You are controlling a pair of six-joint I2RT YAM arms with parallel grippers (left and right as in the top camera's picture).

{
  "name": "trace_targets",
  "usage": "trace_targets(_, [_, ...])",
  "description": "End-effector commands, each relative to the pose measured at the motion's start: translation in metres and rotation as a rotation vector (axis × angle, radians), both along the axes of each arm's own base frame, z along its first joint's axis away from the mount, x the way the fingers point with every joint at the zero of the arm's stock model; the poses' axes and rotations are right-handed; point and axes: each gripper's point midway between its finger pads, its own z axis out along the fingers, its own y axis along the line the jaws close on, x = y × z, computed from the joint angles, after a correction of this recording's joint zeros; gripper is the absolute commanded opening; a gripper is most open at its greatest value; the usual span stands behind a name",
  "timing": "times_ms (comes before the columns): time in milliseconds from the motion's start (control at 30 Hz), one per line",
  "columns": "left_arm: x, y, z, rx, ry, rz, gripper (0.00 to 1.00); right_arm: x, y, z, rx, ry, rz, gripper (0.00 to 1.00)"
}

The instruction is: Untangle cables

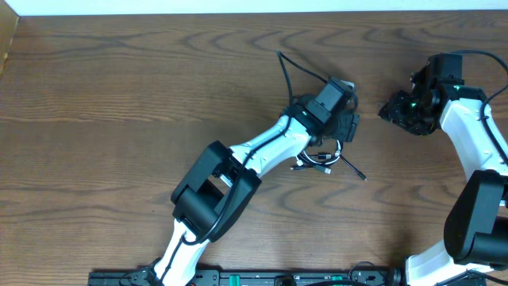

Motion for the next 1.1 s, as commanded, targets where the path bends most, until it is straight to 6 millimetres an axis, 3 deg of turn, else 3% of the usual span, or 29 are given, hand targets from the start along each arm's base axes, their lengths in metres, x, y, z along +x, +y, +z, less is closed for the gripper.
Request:
trace_targets(0, [0.01, 0.01, -0.012, 0.089, -0.063, 0.075, 0.69, 0.001, -0.005, 0.002, -0.032, -0.009, 0.01, 0.5])
trace_targets(333, [0.006, 0.016, -0.051, 0.156, -0.026, 0.068, 0.68, -0.001, -0.005, 0.002, -0.036, -0.003, 0.023, 0.51])
trace_targets(700, [0.017, 0.043, -0.06, 0.291, -0.082, 0.146, 0.68, -0.003, -0.004, 0.001, -0.038, 0.006, 0.037, 0.52])
trace_targets(867, [0.012, 0.055, -0.053, 0.348, -0.067, 0.141, 0.68, -0.004, -0.004, 0.001, -0.039, 0.007, 0.037, 0.52])
trace_targets(967, [0.007, 0.056, -0.034, 0.346, -0.058, 0.124, 0.68, -0.003, -0.004, 0.001, -0.039, 0.006, 0.037, 0.52])
trace_targets(1067, [-0.005, 0.045, -0.012, 0.31, -0.063, -0.008, 0.62, -0.003, -0.004, 0.001, -0.039, 0.003, 0.037, 0.52])
